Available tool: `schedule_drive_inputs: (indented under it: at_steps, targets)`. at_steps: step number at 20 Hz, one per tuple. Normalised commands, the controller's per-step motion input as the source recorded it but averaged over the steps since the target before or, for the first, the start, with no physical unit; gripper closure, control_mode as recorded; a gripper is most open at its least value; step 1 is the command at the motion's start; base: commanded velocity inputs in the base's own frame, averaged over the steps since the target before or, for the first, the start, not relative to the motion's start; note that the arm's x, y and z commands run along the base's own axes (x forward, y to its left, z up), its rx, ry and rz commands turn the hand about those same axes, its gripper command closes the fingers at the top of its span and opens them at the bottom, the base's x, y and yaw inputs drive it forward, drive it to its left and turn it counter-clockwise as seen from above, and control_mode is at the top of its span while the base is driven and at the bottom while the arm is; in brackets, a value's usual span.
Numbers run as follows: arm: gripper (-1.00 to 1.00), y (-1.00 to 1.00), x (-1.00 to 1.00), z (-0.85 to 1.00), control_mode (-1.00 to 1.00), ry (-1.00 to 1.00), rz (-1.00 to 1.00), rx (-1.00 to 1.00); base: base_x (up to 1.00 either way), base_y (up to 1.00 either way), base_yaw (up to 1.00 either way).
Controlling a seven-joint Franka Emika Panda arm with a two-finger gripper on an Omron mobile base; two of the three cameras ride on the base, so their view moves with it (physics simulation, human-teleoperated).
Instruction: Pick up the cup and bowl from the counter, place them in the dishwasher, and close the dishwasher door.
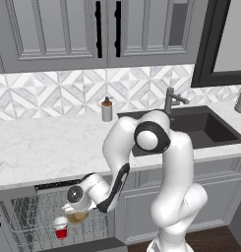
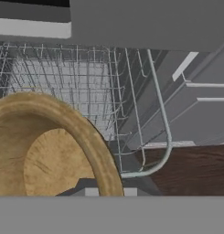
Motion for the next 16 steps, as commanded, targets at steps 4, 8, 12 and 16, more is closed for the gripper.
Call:
schedule_drive_inputs:
  at_steps: [4, 8, 12, 16]
  targets:
    - [1.00, 0.02, 0.39, -0.02, -1.00, -0.04, -0.08, 0.00, 0.00, 0.00, 0.00]
    - [1.00, 0.08, 0.13, -0.25, -1.00, 0.00, -0.03, 0.00, 0.00, 0.00, 0.00]
    - [1.00, 0.06, 0.05, -0.38, -1.00, 0.00, -0.02, 0.00, 0.00, 0.00, 0.00]
    - [1.00, 0.10, 0.19, -0.35, -1.00, 0.00, -0.03, 0.00, 0.00, 0.00, 0.00]
